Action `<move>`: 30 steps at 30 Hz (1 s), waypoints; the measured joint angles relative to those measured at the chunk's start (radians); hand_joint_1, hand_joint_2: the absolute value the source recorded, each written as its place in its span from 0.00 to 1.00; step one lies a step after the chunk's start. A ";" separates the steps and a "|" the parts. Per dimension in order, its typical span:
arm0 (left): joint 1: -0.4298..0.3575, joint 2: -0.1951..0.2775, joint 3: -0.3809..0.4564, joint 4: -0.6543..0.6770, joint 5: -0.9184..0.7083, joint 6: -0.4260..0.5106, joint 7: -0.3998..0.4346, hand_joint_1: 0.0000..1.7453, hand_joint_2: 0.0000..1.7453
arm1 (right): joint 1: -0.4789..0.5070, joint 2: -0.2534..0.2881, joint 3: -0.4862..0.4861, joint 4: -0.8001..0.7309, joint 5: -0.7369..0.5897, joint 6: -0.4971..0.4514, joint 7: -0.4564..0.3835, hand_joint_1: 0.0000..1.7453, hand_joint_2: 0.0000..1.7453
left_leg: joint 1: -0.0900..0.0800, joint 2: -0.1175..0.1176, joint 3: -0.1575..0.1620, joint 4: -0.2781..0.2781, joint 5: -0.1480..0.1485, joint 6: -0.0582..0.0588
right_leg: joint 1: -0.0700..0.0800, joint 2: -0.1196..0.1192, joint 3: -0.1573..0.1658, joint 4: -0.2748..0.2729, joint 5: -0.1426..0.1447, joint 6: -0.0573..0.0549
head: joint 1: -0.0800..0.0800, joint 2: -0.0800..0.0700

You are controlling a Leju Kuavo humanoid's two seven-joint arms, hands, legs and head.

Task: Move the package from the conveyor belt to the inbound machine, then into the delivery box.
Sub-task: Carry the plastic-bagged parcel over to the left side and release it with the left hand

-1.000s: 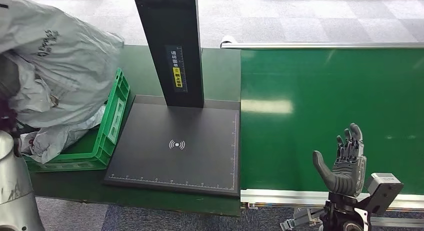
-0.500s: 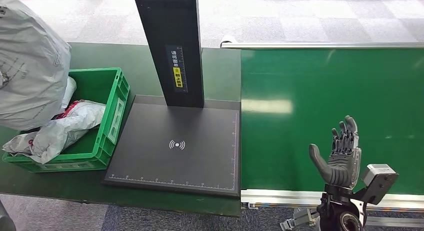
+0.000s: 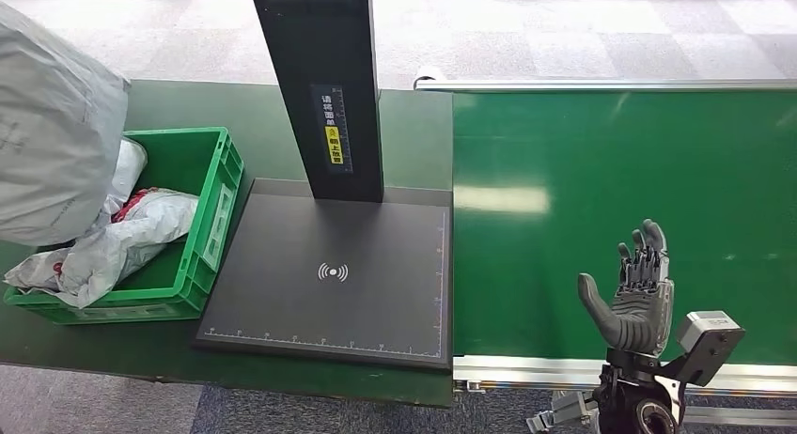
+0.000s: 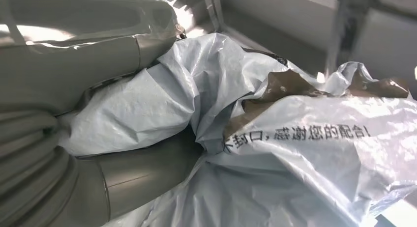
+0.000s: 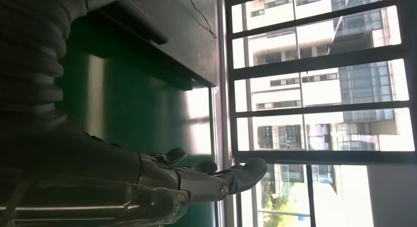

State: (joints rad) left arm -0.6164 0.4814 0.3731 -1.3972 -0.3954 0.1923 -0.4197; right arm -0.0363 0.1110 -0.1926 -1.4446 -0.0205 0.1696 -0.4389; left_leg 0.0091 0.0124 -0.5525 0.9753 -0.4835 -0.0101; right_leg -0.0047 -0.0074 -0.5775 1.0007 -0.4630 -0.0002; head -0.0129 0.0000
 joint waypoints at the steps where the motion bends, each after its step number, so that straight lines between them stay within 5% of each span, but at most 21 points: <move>1: 0.032 -0.012 -0.018 -0.007 -0.072 0.032 -0.005 1.00 1.00 | -0.002 0.000 0.000 0.000 0.001 0.000 0.000 0.00 1.00 | 0.000 0.000 0.000 0.000 0.000 0.000 | 0.000 0.000 0.000 0.000 0.000 0.000 | 0.000 0.000; 7: 0.177 -0.110 -0.201 0.001 -0.583 0.257 0.064 1.00 1.00 | -0.031 0.000 0.000 0.005 0.017 -0.001 0.013 0.00 1.00 | -0.002 0.000 0.001 0.000 0.000 0.000 | -0.002 0.000 0.001 0.000 0.000 0.001 | 0.000 0.000; 12: 0.183 -0.157 -0.325 0.060 -0.746 0.329 0.143 1.00 1.00 | -0.032 -0.001 -0.001 0.008 0.018 0.000 0.016 0.00 1.00 | -0.001 0.000 0.001 0.000 0.000 0.000 | -0.001 0.000 0.001 0.000 0.001 0.001 | 0.000 0.000; 19: 0.143 -0.157 -0.400 0.143 -0.999 0.337 0.265 1.00 1.00 | -0.027 -0.008 -0.004 0.008 0.018 0.001 0.016 0.00 1.00 | 0.000 0.002 0.001 0.000 0.000 0.000 | -0.001 0.001 0.000 0.000 0.001 0.001 | 0.000 0.000; 22: 0.140 -0.134 -0.454 0.178 -1.137 0.335 0.407 1.00 1.00 | -0.027 -0.009 -0.005 0.008 0.018 0.006 0.016 0.00 1.00 | 0.000 0.003 0.001 0.000 0.000 0.000 | -0.001 0.002 0.000 0.000 0.001 0.001 | 0.000 0.000; 25: 0.135 -0.096 -0.539 0.210 -1.169 0.321 0.530 1.00 1.00 | -0.027 -0.009 -0.006 0.008 0.020 0.009 0.016 0.00 1.00 | 0.000 0.003 0.001 0.000 0.000 0.000 | -0.001 0.002 0.000 0.000 0.001 0.001 | 0.000 0.000; 30: 0.123 -0.054 -0.632 0.244 -1.173 0.283 0.618 1.00 1.00 | -0.023 -0.008 -0.007 0.008 0.022 0.011 0.016 0.00 1.00 | 0.000 0.003 0.001 0.000 0.000 0.000 | -0.001 0.002 0.000 0.000 0.001 0.000 | 0.000 0.000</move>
State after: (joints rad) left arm -0.4938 0.4277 -0.2584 -1.1535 -1.5682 0.4753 0.1980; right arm -0.0593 0.1026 -0.1999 -1.4364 0.0019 0.1801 -0.4229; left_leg 0.0086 0.0158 -0.5516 0.9753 -0.4837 -0.0098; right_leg -0.0054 -0.0050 -0.5774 1.0010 -0.4625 0.0003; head -0.0129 0.0000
